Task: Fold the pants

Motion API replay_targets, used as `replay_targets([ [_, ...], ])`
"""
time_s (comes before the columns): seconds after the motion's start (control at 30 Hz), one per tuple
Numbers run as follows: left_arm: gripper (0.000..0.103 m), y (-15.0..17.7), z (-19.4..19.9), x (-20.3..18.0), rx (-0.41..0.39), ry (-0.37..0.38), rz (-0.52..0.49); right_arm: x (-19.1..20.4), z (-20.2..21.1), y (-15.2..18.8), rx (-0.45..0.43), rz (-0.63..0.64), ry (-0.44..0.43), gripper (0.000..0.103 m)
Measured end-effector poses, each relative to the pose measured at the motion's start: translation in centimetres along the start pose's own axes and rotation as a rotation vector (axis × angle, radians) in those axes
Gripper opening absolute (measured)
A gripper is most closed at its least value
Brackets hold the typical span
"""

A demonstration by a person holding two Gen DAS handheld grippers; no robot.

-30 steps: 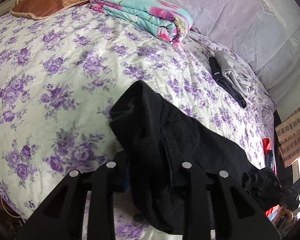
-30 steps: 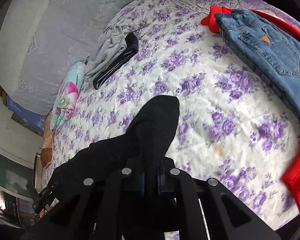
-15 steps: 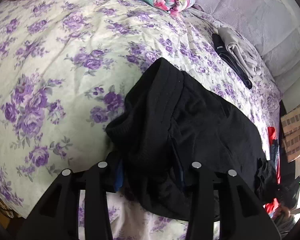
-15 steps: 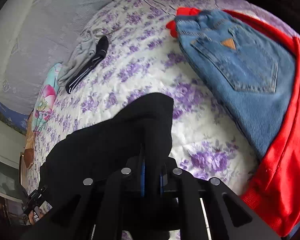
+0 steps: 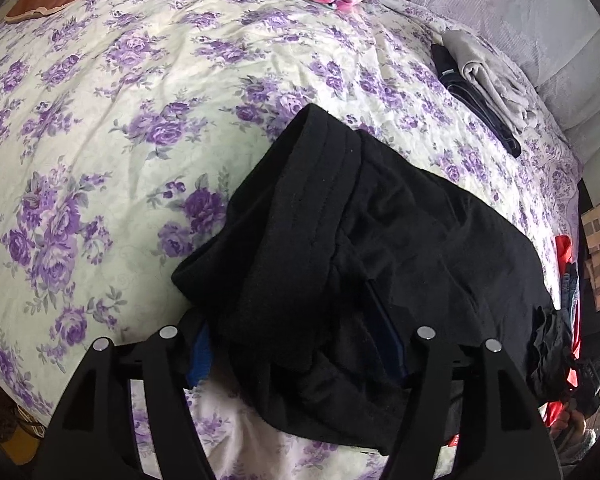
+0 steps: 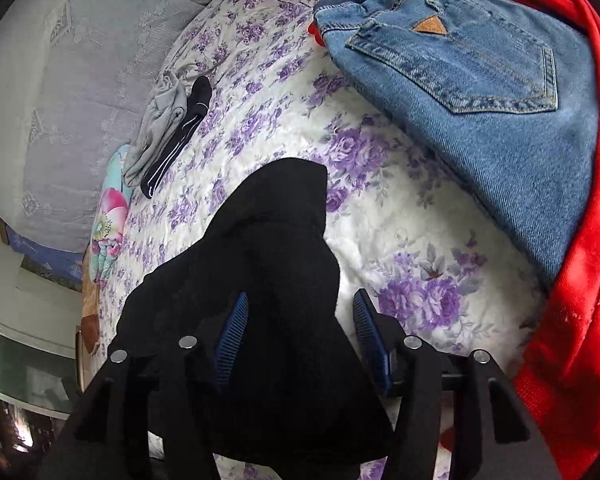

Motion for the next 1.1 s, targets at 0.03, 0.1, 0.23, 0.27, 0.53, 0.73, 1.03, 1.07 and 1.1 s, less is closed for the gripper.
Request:
replay_targets([
  [0.03,0.068,0.0,0.0,-0.1,-0.001,0.0,0.001,0.2,0.8,-0.4,-0.054,0.01,0.042,0.055],
  [0.1,0.071,-0.1,-0.1,-0.2,-0.002,0.003,0.007,1.0,2.8,-1.5,-0.16,0.042,0.095,0.056],
  [0.23,0.071,0.0,-0.3,-0.3,-0.009,0.008,0.001,6.8,3.9,-2.3,-0.217,0.247,0.103,0.056],
  [0.27,0.071,0.0,-0.2,-0.3,-0.012,0.011,0.0,8.8,3.3,-1.9,-0.197,0.309,0.078,0.056],
  [0.53,0.058,0.6,0.5,0.2,-0.037,0.007,-0.031,23.3,-6.5,0.3,0.121,0.59,-0.234,0.044],
  [0.73,0.05,0.8,0.6,0.3,-0.05,-0.002,0.006,28.5,-14.5,2.9,0.295,0.814,-0.07,0.022],
  [1.03,0.028,0.5,0.5,-0.3,-0.066,0.027,0.005,26.2,-5.9,0.0,0.03,0.689,-0.139,0.069],
  [1.07,0.028,0.5,0.5,-0.2,-0.068,0.035,0.01,25.0,-4.9,-0.4,0.004,0.688,-0.117,0.069],
  [1.1,0.027,0.5,0.5,0.0,-0.069,0.046,0.018,23.3,-3.9,-0.9,-0.01,0.664,-0.086,0.069],
])
Point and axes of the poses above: each gripper's, at about its wrist camera, not at the fingertips, and z roughly against the way its jaws point, x to its left, y to its underside, the point moved 4 cm from there along -z, roughly the way its jaws point, and after that the axes turned 9 degrees about y, right-handed, at the moved point
